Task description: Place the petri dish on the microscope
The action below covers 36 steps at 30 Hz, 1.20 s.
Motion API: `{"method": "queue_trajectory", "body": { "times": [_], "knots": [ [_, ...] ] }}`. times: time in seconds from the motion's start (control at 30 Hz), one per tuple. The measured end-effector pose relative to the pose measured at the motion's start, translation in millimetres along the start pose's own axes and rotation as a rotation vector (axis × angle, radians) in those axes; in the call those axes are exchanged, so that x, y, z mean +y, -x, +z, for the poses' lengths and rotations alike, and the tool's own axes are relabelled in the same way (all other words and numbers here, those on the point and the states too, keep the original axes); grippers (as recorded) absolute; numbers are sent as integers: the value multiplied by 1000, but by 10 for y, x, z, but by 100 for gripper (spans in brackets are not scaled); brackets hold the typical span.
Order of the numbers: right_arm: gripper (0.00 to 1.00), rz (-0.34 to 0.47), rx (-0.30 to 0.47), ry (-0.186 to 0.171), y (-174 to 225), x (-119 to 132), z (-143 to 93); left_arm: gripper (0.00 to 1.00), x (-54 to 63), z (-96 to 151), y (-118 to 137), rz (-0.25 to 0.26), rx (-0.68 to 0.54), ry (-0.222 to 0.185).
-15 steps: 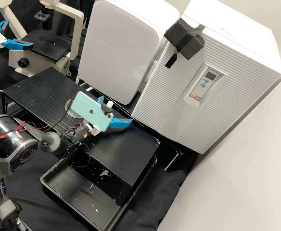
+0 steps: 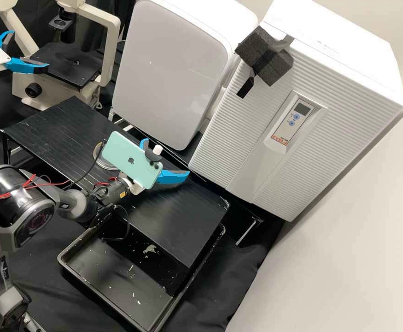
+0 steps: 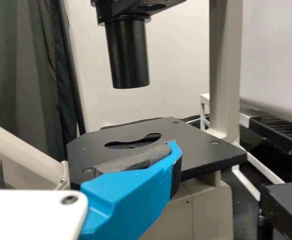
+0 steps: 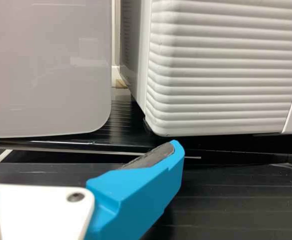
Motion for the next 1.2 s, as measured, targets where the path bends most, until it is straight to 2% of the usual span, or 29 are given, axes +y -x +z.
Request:
{"method": "queue_trajectory", "body": {
  "times": [0.1,0.2,0.3,0.37,0.47,0.63,0.77,0.9,1.07,1.17,1.2],
  "knots": [
    [100,0,0,0,0,0,0,100,-5,120,43,-11,-75,25],
    [100,0,0,0,0,0,0,100,7,308,83,-23,-211,34],
    [100,0,0,0,0,0,0,100,5,515,131,-37,-359,65],
    [100,0,0,0,0,0,0,100,-5,634,153,-50,-432,65],
    [100,0,0,0,0,0,0,100,-9,822,170,-59,-520,43],
    [100,0,0,0,0,0,0,100,35,1163,166,-47,-656,14],
    [100,0,0,0,0,0,0,100,-12,1391,155,-66,-764,-20],
    [100,0,0,0,0,0,0,100,-132,1555,140,-122,-835,-65],
    [100,0,0,0,0,0,0,100,-341,1694,83,-221,-887,-138],
    [100,0,0,0,0,0,0,100,-420,1742,20,-267,-908,-151],
    [100,0,0,0,0,0,0,100,-436,1761,-7,-279,-910,-134]
  ]
}}
